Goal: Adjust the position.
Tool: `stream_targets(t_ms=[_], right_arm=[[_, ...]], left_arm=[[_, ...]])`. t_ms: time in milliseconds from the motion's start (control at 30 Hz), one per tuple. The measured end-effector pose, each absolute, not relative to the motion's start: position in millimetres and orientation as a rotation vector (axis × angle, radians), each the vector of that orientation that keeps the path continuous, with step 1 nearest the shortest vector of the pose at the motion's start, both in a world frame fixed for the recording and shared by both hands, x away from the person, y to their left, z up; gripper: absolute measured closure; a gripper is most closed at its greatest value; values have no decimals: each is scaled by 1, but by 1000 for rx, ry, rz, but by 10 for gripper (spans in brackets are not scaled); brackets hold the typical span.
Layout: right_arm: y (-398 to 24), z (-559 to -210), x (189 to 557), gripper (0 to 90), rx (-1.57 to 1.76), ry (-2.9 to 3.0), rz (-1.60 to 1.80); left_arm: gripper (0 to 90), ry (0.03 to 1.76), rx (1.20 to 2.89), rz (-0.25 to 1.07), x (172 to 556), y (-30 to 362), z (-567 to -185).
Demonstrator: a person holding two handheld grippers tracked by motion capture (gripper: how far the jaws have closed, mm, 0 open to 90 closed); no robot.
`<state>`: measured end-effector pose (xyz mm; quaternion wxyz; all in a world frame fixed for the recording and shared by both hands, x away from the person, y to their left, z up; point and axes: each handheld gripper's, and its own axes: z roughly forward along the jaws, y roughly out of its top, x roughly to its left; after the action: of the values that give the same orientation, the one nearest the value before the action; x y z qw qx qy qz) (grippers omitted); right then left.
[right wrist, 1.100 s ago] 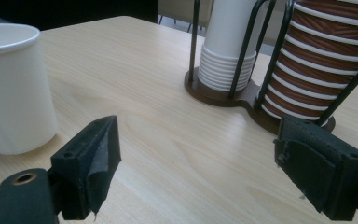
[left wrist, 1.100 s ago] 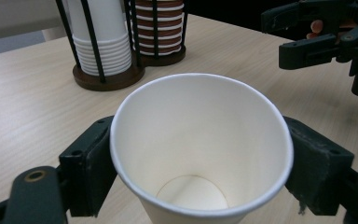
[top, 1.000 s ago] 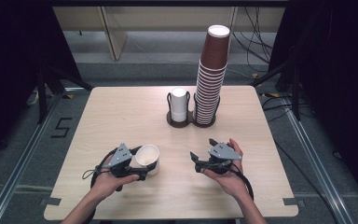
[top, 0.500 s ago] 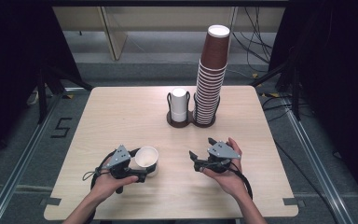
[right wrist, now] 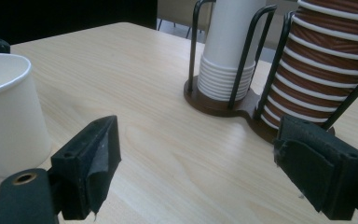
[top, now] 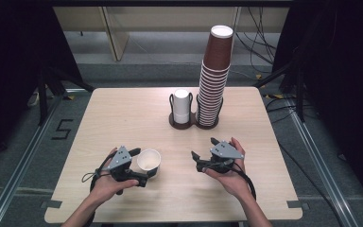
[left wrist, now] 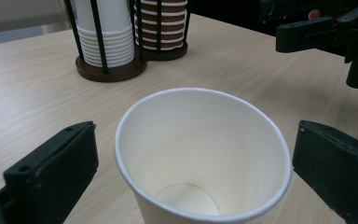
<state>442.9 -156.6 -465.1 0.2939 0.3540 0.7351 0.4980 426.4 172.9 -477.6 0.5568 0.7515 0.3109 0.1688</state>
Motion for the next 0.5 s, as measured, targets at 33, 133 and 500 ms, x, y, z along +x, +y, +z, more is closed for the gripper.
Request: stream_targets(t_ms=[33,133,500], right_arm=[[-156,-465,444,154,948,1965,1349],[-157,-463,443,154,954,1965,1330],[-162,-459,451,154,960,1942,1324]], left_arm=[[0,732,1778,401,426,173,-476],[0,714,1770,405,424,173,-470],[0,716,1737,374,431,176,-447]])
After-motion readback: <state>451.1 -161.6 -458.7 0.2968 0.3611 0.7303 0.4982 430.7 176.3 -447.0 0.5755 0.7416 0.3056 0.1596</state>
